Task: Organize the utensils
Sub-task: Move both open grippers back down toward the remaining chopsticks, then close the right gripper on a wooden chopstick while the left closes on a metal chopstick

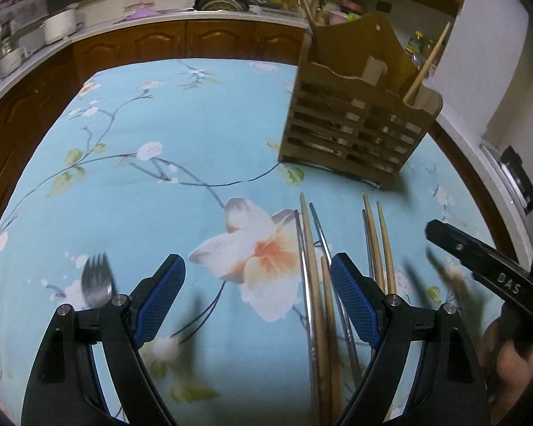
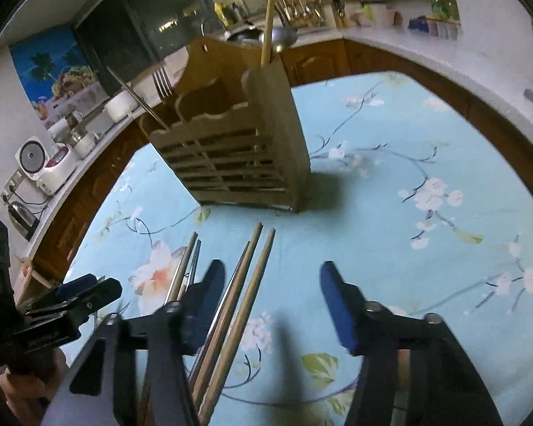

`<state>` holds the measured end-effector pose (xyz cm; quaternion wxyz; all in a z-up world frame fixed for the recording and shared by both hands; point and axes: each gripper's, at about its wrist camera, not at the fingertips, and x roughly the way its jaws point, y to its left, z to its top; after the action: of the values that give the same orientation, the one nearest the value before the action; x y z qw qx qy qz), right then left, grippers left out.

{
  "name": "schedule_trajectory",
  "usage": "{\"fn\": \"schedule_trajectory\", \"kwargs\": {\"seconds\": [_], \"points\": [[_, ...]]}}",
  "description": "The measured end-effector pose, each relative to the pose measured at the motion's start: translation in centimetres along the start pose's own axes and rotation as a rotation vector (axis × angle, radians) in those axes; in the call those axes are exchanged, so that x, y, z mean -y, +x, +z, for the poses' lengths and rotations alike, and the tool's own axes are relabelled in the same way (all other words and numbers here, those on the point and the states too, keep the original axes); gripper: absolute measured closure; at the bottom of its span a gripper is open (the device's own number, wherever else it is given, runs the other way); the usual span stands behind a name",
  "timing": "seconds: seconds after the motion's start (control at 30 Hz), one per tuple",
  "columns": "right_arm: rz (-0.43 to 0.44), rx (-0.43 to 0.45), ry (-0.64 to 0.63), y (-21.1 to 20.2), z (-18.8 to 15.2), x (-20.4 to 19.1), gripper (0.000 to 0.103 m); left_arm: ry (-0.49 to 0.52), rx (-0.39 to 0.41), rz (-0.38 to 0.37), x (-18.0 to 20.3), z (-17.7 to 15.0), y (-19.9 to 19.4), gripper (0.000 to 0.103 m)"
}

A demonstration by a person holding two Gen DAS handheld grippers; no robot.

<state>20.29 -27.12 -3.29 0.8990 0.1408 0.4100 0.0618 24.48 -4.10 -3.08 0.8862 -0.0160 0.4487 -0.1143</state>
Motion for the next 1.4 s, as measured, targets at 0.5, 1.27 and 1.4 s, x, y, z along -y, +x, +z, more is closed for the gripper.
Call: {"fn": "schedule_trajectory", "kwargs": {"seconds": [0.5, 1.27, 1.4], "points": [[0.005, -0.046, 0.042, 3.0, 0.7, 0.7, 0.072, 0.139, -0.081, 0.111, 1.0, -0.1, 4.9, 0.039], [-0.060, -0.108, -0.060, 6.1, 1.1, -0.8, 0.093, -0.031, -0.095, 0.041, -5.3, 1.1, 4.2, 0.057], [-0.057, -0.106, -0.058, 5.9, 1.1, -0.6, 0.093, -0.029, -0.097, 0.046, -5.2, 1.1, 4.2, 0.057]]}}
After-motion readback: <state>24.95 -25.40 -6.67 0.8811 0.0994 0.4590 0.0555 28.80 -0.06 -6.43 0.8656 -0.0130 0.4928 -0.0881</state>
